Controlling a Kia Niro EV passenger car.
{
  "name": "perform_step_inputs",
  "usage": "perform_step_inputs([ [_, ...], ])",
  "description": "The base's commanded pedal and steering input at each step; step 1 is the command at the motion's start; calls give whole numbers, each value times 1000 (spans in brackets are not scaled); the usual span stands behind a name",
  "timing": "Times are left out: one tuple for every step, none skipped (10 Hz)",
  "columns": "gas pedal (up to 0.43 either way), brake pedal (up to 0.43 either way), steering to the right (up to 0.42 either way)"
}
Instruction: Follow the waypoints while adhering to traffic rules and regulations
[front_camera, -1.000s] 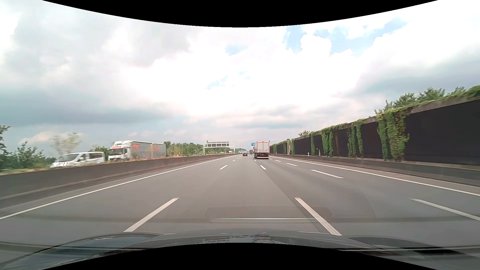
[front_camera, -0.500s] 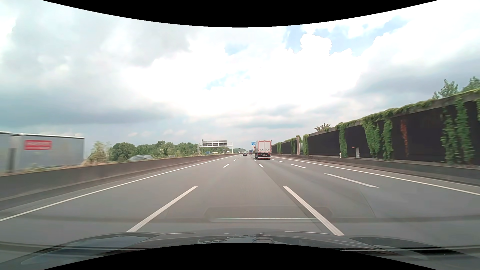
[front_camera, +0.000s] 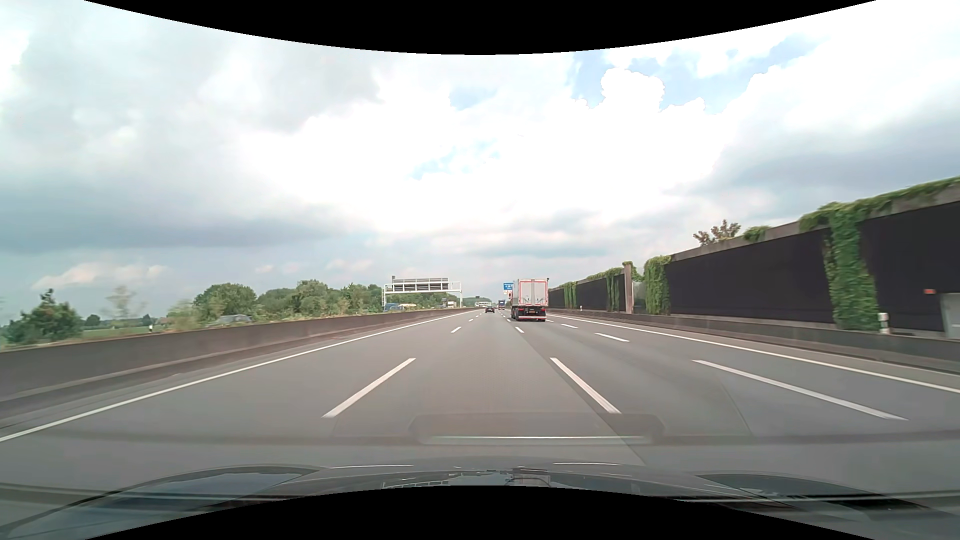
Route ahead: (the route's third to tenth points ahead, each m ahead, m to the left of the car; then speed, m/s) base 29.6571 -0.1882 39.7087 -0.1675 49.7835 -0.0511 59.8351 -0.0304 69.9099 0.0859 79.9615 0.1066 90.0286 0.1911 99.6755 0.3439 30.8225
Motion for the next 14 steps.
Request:
perform_step_inputs([
  [268, 0, -1],
  [268, 0, -1],
  [268, 0, -1],
  [268, 0, -1],
  [268, 0, -1],
  [268, 0, -1],
  [268, 0, -1],
  [268, 0, -1],
  [268, 0, -1],
  [268, 0, -2],
  [268, 0, -2],
  [268, 0, -2],
  [268, 0, -2],
  [268, 0, -2],
])
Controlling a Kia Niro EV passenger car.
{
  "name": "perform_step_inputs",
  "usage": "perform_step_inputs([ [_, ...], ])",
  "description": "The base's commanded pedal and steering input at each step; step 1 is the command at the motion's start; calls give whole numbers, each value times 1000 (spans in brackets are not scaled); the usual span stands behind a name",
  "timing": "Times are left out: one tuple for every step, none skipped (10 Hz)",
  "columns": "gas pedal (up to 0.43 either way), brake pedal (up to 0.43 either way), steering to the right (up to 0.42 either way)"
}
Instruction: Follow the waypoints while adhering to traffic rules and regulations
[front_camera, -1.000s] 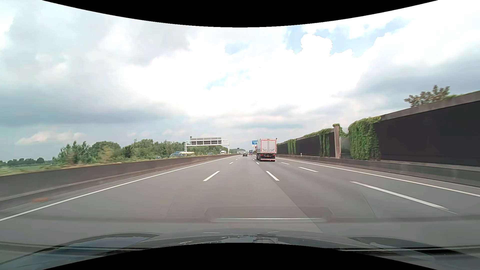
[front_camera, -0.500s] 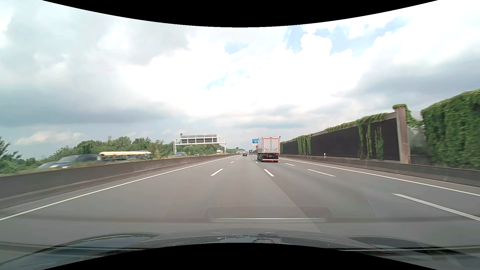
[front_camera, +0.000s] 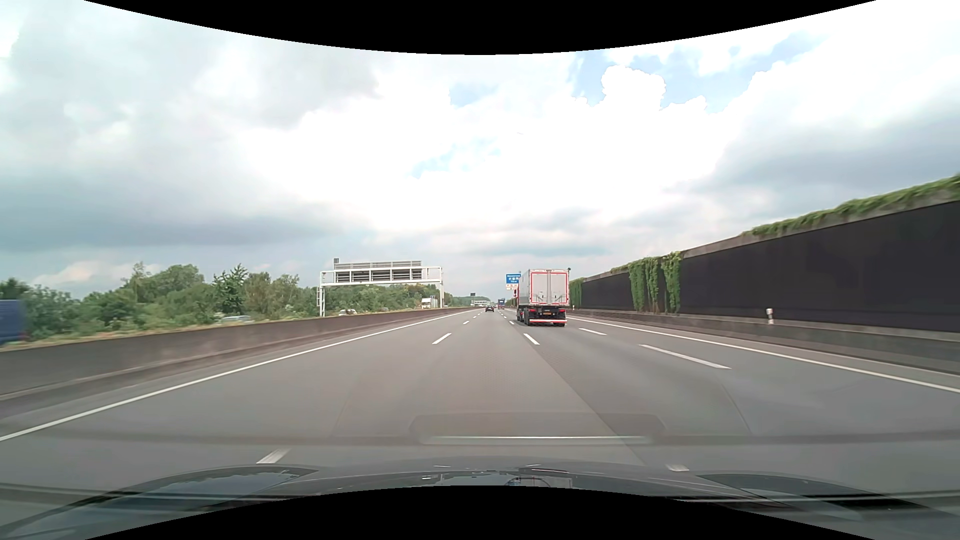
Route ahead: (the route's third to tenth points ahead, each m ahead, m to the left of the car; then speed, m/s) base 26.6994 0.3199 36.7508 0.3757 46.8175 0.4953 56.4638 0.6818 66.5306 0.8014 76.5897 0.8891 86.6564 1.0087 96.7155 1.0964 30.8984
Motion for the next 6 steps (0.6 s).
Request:
perform_step_inputs([
  [268, 0, -2],
  [268, 0, -2],
  [268, 0, -2],
  [268, 0, -2],
  [268, 0, -2],
  [268, 0, -2],
])
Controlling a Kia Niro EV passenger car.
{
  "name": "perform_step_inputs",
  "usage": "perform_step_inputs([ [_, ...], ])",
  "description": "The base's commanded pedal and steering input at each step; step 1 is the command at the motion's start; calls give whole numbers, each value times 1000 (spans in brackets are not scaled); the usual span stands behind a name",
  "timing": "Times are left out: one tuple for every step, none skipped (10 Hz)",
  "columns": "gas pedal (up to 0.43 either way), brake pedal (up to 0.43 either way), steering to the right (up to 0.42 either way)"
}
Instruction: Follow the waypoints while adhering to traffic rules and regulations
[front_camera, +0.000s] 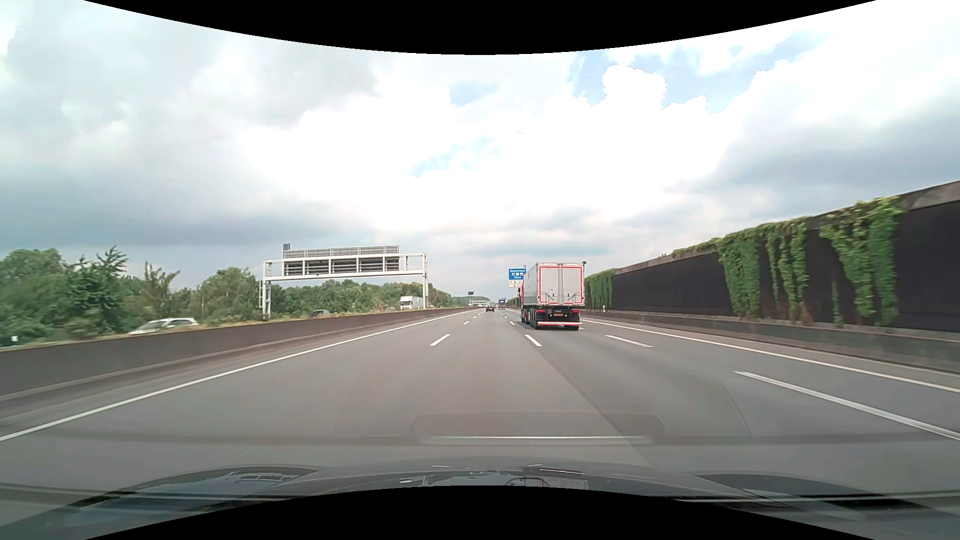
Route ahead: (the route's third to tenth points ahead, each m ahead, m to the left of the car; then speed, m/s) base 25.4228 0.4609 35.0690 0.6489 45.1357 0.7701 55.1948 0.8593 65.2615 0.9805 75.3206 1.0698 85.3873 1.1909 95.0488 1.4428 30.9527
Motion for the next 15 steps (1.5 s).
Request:
perform_step_inputs([
  [268, 0, -1],
  [268, 0, -1],
  [268, 0, -2],
  [268, 0, -1],
  [268, 0, -1],
  [268, 0, -2],
  [268, 0, -1],
  [268, 0, -1],
  [268, 0, -2],
  [268, 0, -2],
  [268, 0, -2],
  [268, 0, -2],
  [268, 0, -2],
  [268, 0, -2],
  [268, 0, -1],
])
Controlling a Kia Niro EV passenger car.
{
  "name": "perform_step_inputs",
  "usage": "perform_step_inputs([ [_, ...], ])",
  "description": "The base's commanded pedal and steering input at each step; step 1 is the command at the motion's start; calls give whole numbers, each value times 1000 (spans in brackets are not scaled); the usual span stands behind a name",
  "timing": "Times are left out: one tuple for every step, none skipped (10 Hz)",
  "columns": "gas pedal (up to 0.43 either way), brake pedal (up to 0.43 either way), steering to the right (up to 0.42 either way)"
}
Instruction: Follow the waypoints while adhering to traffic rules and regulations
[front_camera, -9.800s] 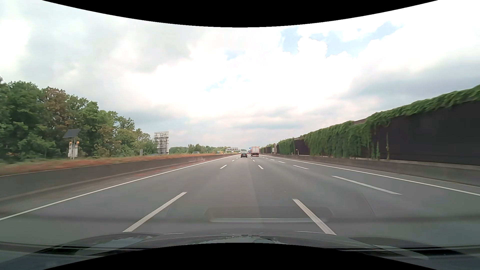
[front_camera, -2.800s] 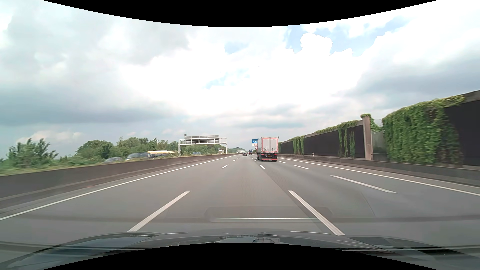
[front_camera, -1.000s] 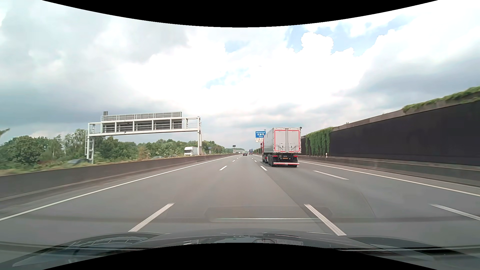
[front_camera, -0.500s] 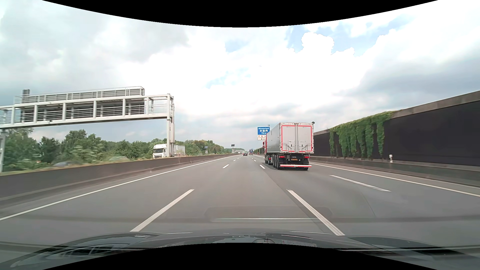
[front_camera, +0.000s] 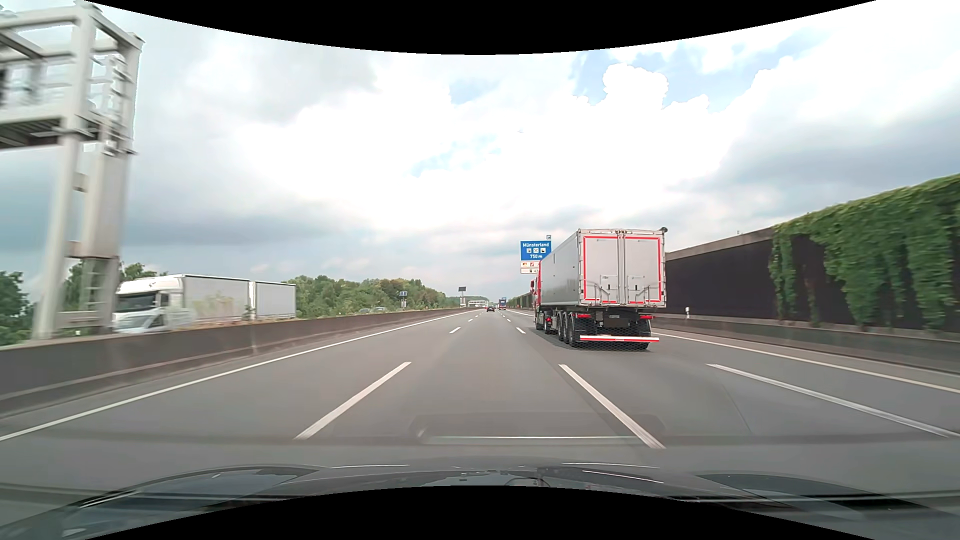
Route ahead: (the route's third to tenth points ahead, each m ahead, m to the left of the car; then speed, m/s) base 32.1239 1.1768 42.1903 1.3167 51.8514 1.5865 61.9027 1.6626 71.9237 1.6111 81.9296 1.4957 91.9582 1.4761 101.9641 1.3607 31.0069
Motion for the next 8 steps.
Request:
perform_step_inputs([
  [268, 0, -2],
  [268, 0, -2],
  [268, 0, -2],
  [268, 0, -2],
  [268, 0, -2],
  [268, 0, -2],
  [268, 0, -2],
  [268, 0, -2],
])
